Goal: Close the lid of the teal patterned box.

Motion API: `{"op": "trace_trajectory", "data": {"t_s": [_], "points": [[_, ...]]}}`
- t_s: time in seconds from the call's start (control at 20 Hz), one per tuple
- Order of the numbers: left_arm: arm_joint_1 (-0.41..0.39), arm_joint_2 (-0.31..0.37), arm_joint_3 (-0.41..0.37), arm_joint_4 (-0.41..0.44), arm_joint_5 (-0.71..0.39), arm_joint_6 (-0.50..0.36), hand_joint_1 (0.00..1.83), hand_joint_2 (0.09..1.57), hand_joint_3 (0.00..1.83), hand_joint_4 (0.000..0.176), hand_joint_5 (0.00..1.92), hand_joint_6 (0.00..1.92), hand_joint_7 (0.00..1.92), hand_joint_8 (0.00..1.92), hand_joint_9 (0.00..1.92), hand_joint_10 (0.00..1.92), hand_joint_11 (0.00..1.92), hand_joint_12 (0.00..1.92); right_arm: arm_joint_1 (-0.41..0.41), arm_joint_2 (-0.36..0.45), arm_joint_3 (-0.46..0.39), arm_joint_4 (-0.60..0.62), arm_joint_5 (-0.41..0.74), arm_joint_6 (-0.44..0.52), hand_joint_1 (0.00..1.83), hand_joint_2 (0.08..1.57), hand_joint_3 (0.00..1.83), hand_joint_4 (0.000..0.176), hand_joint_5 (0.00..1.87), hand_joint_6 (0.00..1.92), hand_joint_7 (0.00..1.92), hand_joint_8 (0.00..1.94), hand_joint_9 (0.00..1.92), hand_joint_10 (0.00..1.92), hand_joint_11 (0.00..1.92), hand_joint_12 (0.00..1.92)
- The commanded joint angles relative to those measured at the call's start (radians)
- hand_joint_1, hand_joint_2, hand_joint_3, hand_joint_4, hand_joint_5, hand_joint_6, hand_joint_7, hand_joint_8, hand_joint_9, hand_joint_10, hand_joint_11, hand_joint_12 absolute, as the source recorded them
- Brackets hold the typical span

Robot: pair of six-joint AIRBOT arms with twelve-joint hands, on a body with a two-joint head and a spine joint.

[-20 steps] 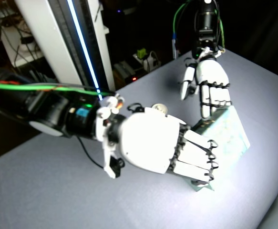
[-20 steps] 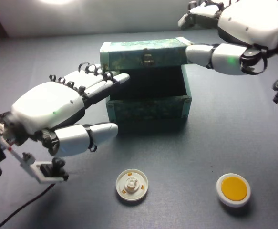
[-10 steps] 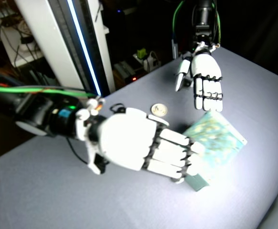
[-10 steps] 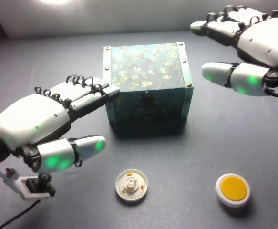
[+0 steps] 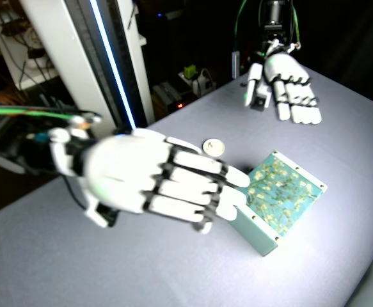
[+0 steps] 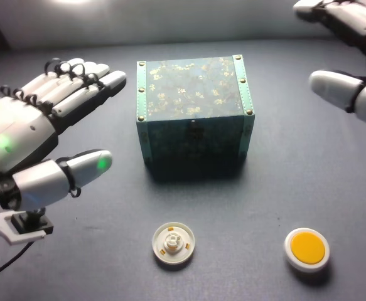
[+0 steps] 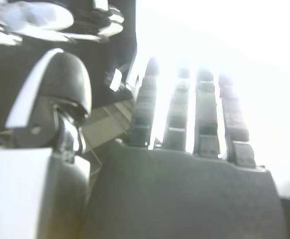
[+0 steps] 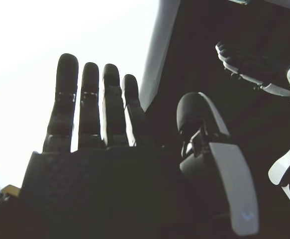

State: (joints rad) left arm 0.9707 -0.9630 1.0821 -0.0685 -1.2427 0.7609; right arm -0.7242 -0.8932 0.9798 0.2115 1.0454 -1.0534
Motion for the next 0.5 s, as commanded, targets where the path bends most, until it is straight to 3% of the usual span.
{"op": "trace_trajectory", "data": {"t_s": [0.0,0.05,0.1,0.15,0.2,0.25,0.3,0.45], "points": [[0.002,0.006,-0.001,-0.024,-0.148,-0.002,0.20,1.48,0.00,0.043,0.00,0.00,0.00,0.00,0.00,0.00,0.00,0.00,-0.005,0.014,-0.015,-0.013,0.181,0.003,0.04,1.46,0.00,0.000,0.00,0.03,0.00,0.00,0.00,0.02,0.00,1.20],[0.008,0.006,0.000,-0.035,-0.159,-0.002,0.21,1.47,0.00,0.073,0.00,0.00,0.00,0.00,0.00,0.00,0.01,0.01,-0.017,0.022,-0.024,-0.013,0.201,0.003,0.07,1.45,0.00,0.000,0.00,0.01,0.00,0.00,0.00,0.00,0.00,0.88],[0.018,0.009,-0.001,-0.047,-0.178,-0.001,0.25,1.45,0.00,0.090,0.00,0.00,0.00,0.00,0.00,0.00,0.00,0.00,-0.036,0.034,-0.038,-0.013,0.231,0.003,0.07,1.43,0.00,0.000,0.00,0.00,0.00,0.00,0.00,0.00,0.00,0.54],[0.028,0.016,-0.005,-0.059,-0.198,0.002,0.23,1.44,0.00,0.090,0.00,0.00,0.00,0.00,0.00,0.00,0.00,0.00,-0.058,0.054,-0.057,-0.013,0.266,0.003,0.05,1.42,0.00,0.000,0.00,0.00,0.00,0.00,0.00,0.00,0.00,0.20],[0.034,0.022,-0.010,-0.065,-0.210,0.010,0.24,1.44,0.00,0.119,0.00,0.00,0.00,0.00,0.00,0.00,0.00,0.00,-0.073,0.065,-0.068,-0.013,0.294,0.003,0.09,1.42,0.00,0.000,0.00,0.00,0.00,0.00,0.00,0.00,0.00,0.04],[0.040,0.031,-0.018,-0.073,-0.227,0.022,0.24,1.46,0.00,0.121,0.00,0.00,0.00,0.00,0.00,0.00,0.00,0.00,-0.095,0.084,-0.086,-0.013,0.335,0.003,0.12,1.43,0.00,0.000,0.00,0.00,0.00,0.00,0.02,0.02,0.00,0.38],[0.045,0.037,-0.024,-0.078,-0.244,0.028,0.23,1.46,0.00,0.160,0.00,0.00,0.00,0.00,0.00,0.00,0.00,0.00,-0.111,0.099,-0.099,-0.013,0.373,0.003,0.14,1.43,0.00,0.004,0.00,0.00,0.00,0.00,0.01,0.02,0.00,0.85],[0.067,0.055,-0.039,-0.094,-0.298,0.040,0.22,1.42,0.00,0.175,0.00,0.00,0.00,0.00,0.00,0.00,0.00,0.00,-0.163,0.147,-0.138,-0.013,0.474,0.003,0.14,1.45,0.00,0.000,0.00,0.00,0.00,0.00,0.00,0.00,0.00,0.86]]}}
